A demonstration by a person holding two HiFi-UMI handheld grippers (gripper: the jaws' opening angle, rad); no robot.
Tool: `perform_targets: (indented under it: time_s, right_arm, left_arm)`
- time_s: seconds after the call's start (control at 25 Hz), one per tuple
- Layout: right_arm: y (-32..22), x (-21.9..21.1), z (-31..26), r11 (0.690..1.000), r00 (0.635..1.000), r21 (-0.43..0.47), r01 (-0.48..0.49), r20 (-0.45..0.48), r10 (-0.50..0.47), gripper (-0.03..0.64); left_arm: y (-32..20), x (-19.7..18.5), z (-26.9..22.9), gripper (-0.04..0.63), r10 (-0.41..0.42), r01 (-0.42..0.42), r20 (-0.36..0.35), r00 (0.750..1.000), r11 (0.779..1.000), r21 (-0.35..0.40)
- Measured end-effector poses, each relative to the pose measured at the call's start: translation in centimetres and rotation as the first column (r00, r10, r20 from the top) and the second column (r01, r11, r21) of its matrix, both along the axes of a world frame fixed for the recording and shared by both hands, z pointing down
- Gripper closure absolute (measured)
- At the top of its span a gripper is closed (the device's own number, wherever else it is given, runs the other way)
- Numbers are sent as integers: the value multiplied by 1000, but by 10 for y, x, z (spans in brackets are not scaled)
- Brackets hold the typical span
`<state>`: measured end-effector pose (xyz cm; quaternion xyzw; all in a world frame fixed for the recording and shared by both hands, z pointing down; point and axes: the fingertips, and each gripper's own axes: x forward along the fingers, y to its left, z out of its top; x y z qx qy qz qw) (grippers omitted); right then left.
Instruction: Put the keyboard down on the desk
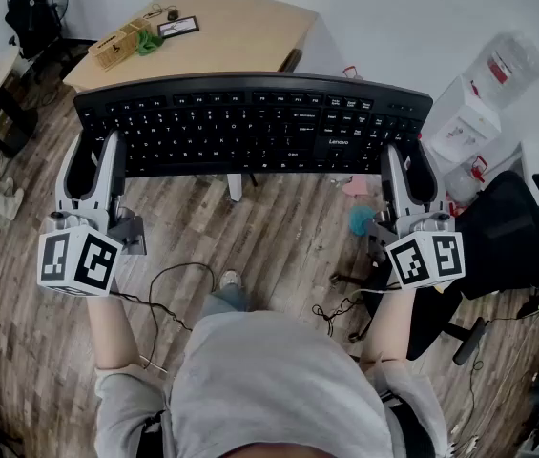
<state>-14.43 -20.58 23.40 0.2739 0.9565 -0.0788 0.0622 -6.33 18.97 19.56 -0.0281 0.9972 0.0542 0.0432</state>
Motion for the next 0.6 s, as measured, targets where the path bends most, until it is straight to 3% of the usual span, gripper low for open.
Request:
perform_targets:
  time_s: [0.6]
  right_arm:
    - [0,0,2,1000,1000,-2,-4,19,4,433]
  left_arm:
    - [0,-1,2,362,0,0,10,1000,1000,-4]
